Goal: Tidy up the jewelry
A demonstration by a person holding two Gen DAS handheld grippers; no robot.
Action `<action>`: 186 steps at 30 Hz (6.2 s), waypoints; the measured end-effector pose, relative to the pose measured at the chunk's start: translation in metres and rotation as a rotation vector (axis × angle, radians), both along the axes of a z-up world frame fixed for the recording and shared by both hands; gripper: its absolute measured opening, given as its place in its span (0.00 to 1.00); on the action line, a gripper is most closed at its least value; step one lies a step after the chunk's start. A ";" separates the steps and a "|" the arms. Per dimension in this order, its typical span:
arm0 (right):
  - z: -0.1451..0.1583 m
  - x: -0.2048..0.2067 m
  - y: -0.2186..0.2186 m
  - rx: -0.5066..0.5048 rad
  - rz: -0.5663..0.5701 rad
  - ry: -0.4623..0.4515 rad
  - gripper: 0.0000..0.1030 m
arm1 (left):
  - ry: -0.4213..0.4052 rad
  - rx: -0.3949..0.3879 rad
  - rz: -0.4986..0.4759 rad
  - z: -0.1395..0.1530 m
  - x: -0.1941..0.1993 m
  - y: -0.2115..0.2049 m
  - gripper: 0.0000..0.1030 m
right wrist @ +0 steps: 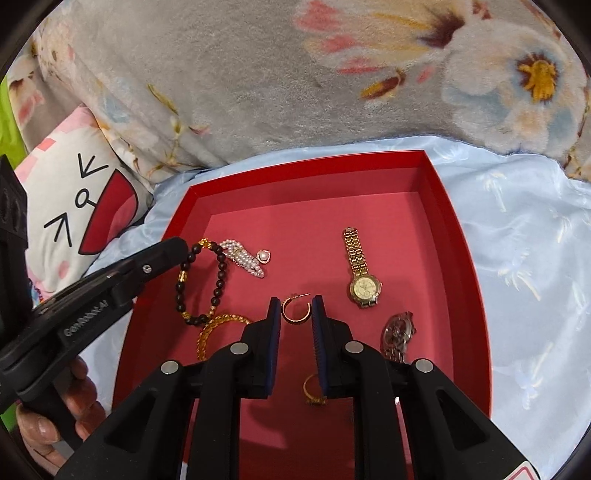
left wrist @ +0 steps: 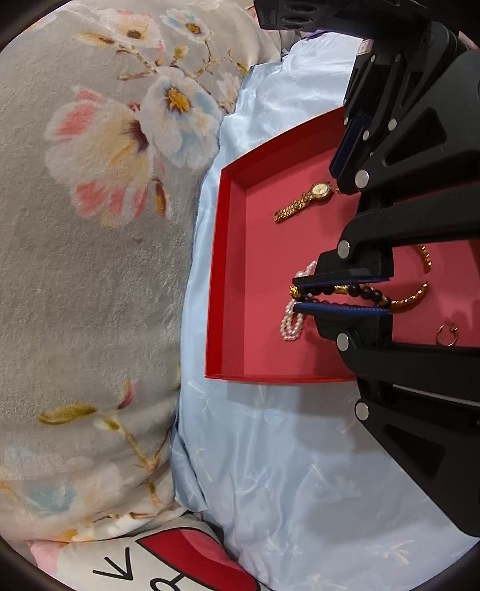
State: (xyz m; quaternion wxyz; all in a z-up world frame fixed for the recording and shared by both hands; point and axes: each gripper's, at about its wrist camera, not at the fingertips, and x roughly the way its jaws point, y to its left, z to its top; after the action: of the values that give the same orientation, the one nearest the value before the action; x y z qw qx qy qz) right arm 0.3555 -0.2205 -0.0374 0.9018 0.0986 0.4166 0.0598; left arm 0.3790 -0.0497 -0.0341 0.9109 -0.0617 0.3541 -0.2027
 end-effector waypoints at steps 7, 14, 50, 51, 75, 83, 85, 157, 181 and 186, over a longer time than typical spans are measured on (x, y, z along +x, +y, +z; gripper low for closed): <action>0.008 -0.005 -0.009 0.003 -0.036 -0.038 0.27 | -0.041 -0.019 0.079 0.012 0.003 0.016 0.48; 0.030 -0.046 -0.012 -0.009 -0.032 -0.090 0.32 | -0.090 -0.049 0.109 0.038 -0.019 0.037 0.55; -0.002 -0.252 0.003 -0.031 -0.025 0.038 0.34 | 0.096 0.189 -0.007 -0.055 -0.227 0.035 0.58; -0.001 -0.251 0.004 -0.029 -0.026 0.038 0.34 | 0.101 0.191 -0.012 -0.056 -0.227 0.033 0.57; -0.006 -0.248 0.007 -0.014 -0.017 0.051 0.34 | 0.087 0.227 -0.047 -0.061 -0.228 0.022 0.16; -0.010 -0.238 0.013 -0.016 0.006 0.058 0.34 | 0.116 0.172 -0.056 -0.059 -0.227 0.029 0.09; -0.011 -0.229 0.017 -0.018 0.024 0.057 0.34 | 0.123 0.162 -0.049 -0.058 -0.227 0.032 0.08; -0.003 -0.253 -0.011 0.000 -0.060 0.064 0.22 | 0.132 0.166 -0.095 -0.052 -0.245 0.031 0.13; 0.017 -0.259 -0.006 0.006 -0.046 0.026 0.22 | 0.085 0.154 -0.090 -0.033 -0.241 0.025 0.03; 0.034 -0.262 -0.003 0.008 -0.038 -0.012 0.22 | 0.041 0.113 -0.082 -0.003 -0.243 0.033 0.03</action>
State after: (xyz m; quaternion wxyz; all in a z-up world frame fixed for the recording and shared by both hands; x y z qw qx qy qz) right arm 0.0935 -0.2239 -0.0033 0.9049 0.1097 0.4088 0.0451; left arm 0.1364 -0.0166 -0.0370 0.8964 0.0004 0.3858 -0.2182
